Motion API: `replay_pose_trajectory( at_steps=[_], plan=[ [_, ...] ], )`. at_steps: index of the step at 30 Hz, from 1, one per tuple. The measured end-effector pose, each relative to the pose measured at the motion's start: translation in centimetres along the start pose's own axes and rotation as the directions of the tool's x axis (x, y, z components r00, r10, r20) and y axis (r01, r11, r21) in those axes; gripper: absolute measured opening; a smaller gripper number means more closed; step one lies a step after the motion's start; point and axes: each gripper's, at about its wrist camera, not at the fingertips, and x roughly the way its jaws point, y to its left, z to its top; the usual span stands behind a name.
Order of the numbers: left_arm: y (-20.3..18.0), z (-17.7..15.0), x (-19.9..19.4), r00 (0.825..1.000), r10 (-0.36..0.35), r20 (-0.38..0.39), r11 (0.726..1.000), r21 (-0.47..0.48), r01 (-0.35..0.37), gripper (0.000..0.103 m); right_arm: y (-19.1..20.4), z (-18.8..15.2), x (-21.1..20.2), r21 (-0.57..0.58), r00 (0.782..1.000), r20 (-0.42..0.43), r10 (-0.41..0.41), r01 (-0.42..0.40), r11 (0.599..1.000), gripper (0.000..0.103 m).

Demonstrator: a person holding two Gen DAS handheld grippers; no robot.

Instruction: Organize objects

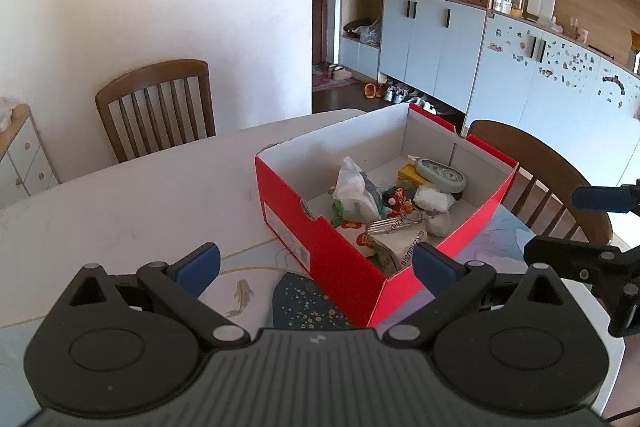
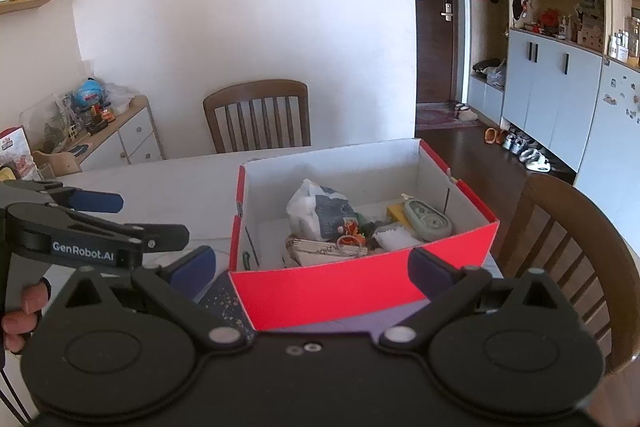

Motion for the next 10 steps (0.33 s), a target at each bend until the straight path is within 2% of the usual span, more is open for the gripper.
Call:
replay_pose_trajectory(
  at_steps=[10],
  plan=[
    [0.05,0.13,-0.19,1.000,-0.004,0.003,1.000,0.006,0.004,0.103,0.06,-0.03,-0.26,0.005,1.000,-0.001,-0.007,0.007,1.000,0.102]
  ],
)
